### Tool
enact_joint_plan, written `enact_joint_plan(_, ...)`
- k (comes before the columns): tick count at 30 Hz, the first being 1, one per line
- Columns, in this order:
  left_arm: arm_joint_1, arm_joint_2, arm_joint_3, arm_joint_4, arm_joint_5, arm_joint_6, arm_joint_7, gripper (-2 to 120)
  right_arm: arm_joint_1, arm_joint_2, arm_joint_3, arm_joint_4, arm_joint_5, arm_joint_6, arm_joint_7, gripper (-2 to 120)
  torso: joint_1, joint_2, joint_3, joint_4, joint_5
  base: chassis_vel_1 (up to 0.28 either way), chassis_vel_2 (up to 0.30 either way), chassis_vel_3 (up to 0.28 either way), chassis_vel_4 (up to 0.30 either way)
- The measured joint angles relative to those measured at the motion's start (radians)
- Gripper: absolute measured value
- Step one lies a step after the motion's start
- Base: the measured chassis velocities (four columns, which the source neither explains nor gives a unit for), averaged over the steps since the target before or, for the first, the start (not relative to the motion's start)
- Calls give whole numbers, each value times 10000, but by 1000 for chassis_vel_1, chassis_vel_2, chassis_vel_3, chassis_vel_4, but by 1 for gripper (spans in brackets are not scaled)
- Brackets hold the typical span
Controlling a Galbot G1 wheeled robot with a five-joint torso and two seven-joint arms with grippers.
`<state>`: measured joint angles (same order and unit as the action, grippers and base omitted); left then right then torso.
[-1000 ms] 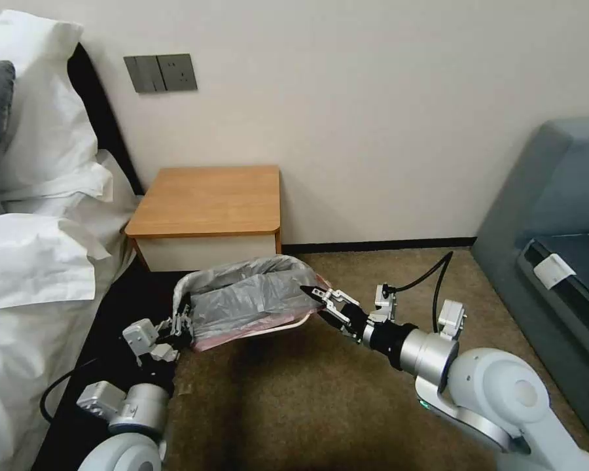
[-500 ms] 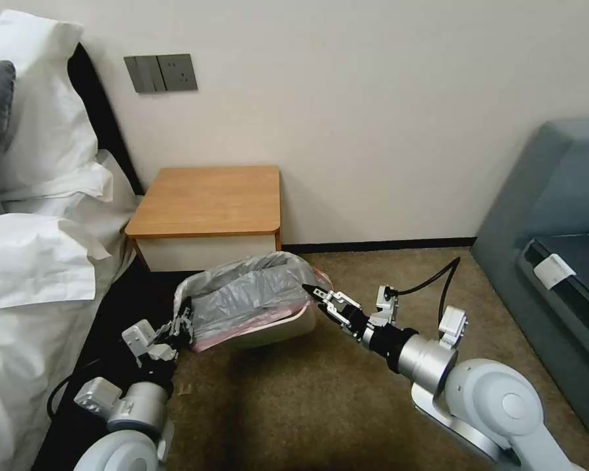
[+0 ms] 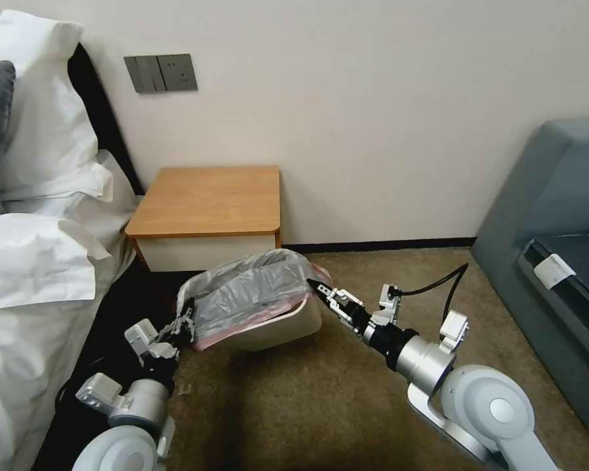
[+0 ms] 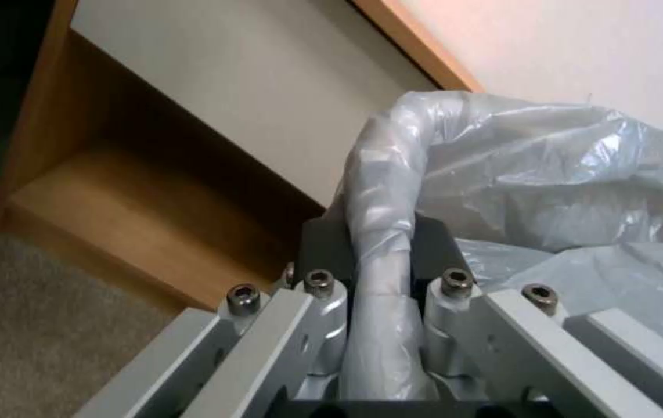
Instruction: Pick up the garbage bag from the table and place it over the trash can.
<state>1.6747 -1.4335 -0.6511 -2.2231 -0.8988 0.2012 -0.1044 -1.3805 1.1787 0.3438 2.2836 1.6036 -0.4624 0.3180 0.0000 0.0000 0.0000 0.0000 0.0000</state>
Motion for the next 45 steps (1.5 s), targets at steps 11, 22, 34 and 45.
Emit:
enact_joint_plan(11, -227, 75, 18, 208, -17, 104, -38, 9, 126, 5, -34, -42, 12, 70, 28, 6, 0, 0, 0, 0, 0, 0, 0, 0, 0)
enact_joint_plan(22, -454, 183, 13, 284, -102, 154, -174, 9, -146, -224, -47, 319, 260, 46, 325, 0, 0, 0, 0, 0, 0, 0, 0, 0, 0)
enact_joint_plan(34, -473, 288, -117, 205, -316, 228, -175, 9, -558, -524, 41, 70, 1359, -500, 963, 0, 0, 0, 0, 0, 1, 0, 0, 0, 0)
enact_joint_plan(45, -482, 343, -133, 90, -464, 384, -153, 9, 46, -888, -274, -468, 1138, -1068, 1248, 0, 0, 0, 0, 1, 0, 0, 0, 0, 0)
